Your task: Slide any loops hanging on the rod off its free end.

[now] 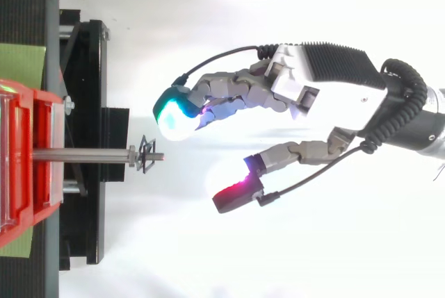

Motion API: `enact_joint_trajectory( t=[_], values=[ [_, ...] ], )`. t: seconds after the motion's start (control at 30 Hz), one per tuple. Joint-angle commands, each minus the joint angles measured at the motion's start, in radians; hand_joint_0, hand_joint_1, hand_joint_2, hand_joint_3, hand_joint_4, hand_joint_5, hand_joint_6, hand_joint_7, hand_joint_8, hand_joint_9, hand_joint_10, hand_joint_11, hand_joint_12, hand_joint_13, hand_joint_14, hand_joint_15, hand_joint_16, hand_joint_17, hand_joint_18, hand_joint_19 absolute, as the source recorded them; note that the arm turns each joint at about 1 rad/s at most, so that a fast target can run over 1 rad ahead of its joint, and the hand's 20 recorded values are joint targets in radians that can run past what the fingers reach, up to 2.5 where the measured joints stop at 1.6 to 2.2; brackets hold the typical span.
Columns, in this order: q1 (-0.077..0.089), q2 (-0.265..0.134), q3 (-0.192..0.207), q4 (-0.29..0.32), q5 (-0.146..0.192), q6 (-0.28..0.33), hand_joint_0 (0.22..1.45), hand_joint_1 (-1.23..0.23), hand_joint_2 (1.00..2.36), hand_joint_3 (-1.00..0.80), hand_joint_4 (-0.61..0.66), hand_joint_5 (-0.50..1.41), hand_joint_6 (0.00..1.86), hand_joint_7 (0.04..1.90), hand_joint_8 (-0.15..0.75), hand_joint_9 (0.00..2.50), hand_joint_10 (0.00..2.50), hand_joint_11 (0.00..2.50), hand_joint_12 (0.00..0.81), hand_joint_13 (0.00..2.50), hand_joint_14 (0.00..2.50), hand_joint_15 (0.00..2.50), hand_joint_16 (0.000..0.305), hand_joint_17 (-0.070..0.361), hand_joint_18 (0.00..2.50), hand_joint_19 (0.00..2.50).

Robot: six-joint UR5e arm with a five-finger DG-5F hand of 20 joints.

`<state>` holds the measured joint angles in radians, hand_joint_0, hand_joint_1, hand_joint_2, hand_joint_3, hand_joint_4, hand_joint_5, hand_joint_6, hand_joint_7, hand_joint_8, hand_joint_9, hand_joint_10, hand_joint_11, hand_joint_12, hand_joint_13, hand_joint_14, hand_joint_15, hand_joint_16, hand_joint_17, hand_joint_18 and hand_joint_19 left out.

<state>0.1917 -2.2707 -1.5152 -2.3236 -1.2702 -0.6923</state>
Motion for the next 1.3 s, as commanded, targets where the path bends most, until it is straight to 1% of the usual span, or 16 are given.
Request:
enact_joint_trajectory(
  t=[0.0, 0.07, 0.1, 0.2, 0.23, 0.3, 0.33, 0.43, 0.5, 0.7, 0.73, 0.77, 0.87, 0.97, 1.1, 1.27],
  values=[
    [-0.009, -0.021, 0.032, 0.018, -0.005, -0.007, 0.54, -0.56, 1.0, -0.49, 0.35, -0.17, 0.5, 0.89, 0.321, 0.82, 0.0, 0.13, 0.284, 0.92, 0.0, 0.09, 0.036, 0.082, 0.82, 0.19],
    [-0.014, -0.019, 0.041, 0.0, -0.011, -0.012, 0.54, -0.56, 1.0, -0.48, 0.35, -0.17, 0.5, 0.89, 0.322, 0.82, 0.0, 0.14, 0.283, 0.92, 0.0, 0.1, 0.036, 0.082, 0.82, 0.2],
    [-0.017, -0.019, 0.05, -0.02, -0.021, -0.016, 0.54, -0.56, 1.0, -0.49, 0.35, -0.17, 0.5, 0.89, 0.323, 0.82, 0.0, 0.13, 0.283, 0.93, 0.0, 0.1, 0.037, 0.083, 0.82, 0.2],
    [-0.017, -0.026, 0.053, -0.049, -0.051, -0.027, 0.54, -0.56, 1.0, -0.49, 0.35, -0.17, 0.5, 0.89, 0.321, 0.82, 0.0, 0.15, 0.286, 0.93, 0.0, 0.1, 0.037, 0.084, 0.82, 0.2],
    [-0.02, -0.047, 0.063, -0.04, -0.064, -0.032, 0.54, -0.56, 1.0, -0.48, 0.35, -0.17, 0.5, 0.89, 0.32, 0.82, 0.0, 0.14, 0.287, 0.93, 0.0, 0.1, 0.037, 0.084, 0.83, 0.2],
    [-0.023, -0.05, 0.066, -0.036, -0.067, -0.03, 0.54, -0.56, 1.0, -0.49, 0.35, -0.17, 0.5, 0.89, 0.32, 0.82, 0.0, 0.15, 0.289, 0.93, 0.0, 0.11, 0.038, 0.085, 0.83, 0.21],
    [-0.031, -0.067, 0.069, -0.025, -0.078, -0.027, 0.54, -0.56, 1.0, -0.48, 0.35, -0.17, 0.5, 0.89, 0.32, 0.82, 0.01, 0.15, 0.292, 0.93, 0.0, 0.11, 0.038, 0.085, 0.83, 0.21],
    [-0.044, -0.072, 0.079, 0.0, -0.112, -0.018, 0.54, -0.56, 1.0, -0.49, 0.35, -0.17, 0.5, 0.89, 0.319, 0.82, 0.0, 0.15, 0.294, 0.93, 0.01, 0.11, 0.038, 0.086, 0.83, 0.21],
    [-0.048, -0.07, 0.079, 0.0, -0.124, -0.018, 0.54, -0.56, 1.0, -0.48, 0.35, -0.17, 0.5, 0.89, 0.321, 0.82, 0.0, 0.14, 0.293, 0.93, 0.0, 0.12, 0.039, 0.087, 0.83, 0.21],
    [-0.054, -0.075, 0.086, 0.015, -0.135, -0.018, 0.54, -0.56, 1.0, -0.48, 0.35, -0.17, 0.5, 0.9, 0.319, 0.81, 0.0, 0.14, 0.298, 0.94, 0.0, 0.12, 0.039, 0.088, 0.84, 0.22],
    [-0.055, -0.084, 0.096, 0.017, -0.141, -0.016, 0.54, -0.56, 1.0, -0.49, 0.35, -0.17, 0.5, 0.9, 0.321, 0.81, 0.0, 0.14, 0.299, 0.94, 0.0, 0.12, 0.039, 0.088, 0.84, 0.23],
    [-0.058, -0.098, 0.115, 0.018, -0.161, -0.016, 0.54, -0.56, 1.0, -0.48, 0.35, -0.17, 0.5, 0.9, 0.318, 0.81, 0.01, 0.14, 0.299, 0.94, 0.0, 0.13, 0.039, 0.088, 0.84, 0.23],
    [-0.058, -0.104, 0.127, 0.02, -0.189, -0.012, 0.54, -0.56, 1.0, -0.48, 0.35, -0.16, 0.5, 0.9, 0.32, 0.81, 0.0, 0.14, 0.298, 0.94, 0.0, 0.13, 0.039, 0.088, 0.84, 0.23],
    [-0.058, -0.104, 0.133, 0.02, -0.199, -0.01, 0.55, -0.56, 1.0, -0.48, 0.36, -0.16, 0.5, 0.92, 0.323, 0.82, 0.0, 0.15, 0.299, 0.94, 0.0, 0.13, 0.039, 0.088, 0.85, 0.23],
    [-0.064, -0.104, 0.161, 0.015, -0.222, -0.013, 0.55, -0.56, 1.0, -0.47, 0.36, -0.15, 0.5, 0.95, 0.322, 0.82, 0.0, 0.15, 0.299, 0.95, 0.0, 0.13, 0.039, 0.088, 0.85, 0.24],
    [-0.067, -0.104, 0.176, 0.0, -0.227, -0.013, 0.56, -0.56, 1.0, -0.47, 0.36, -0.15, 0.5, 0.98, 0.323, 0.82, 0.0, 0.15, 0.3, 0.95, 0.01, 0.14, 0.039, 0.089, 0.85, 0.24]
  ],
)
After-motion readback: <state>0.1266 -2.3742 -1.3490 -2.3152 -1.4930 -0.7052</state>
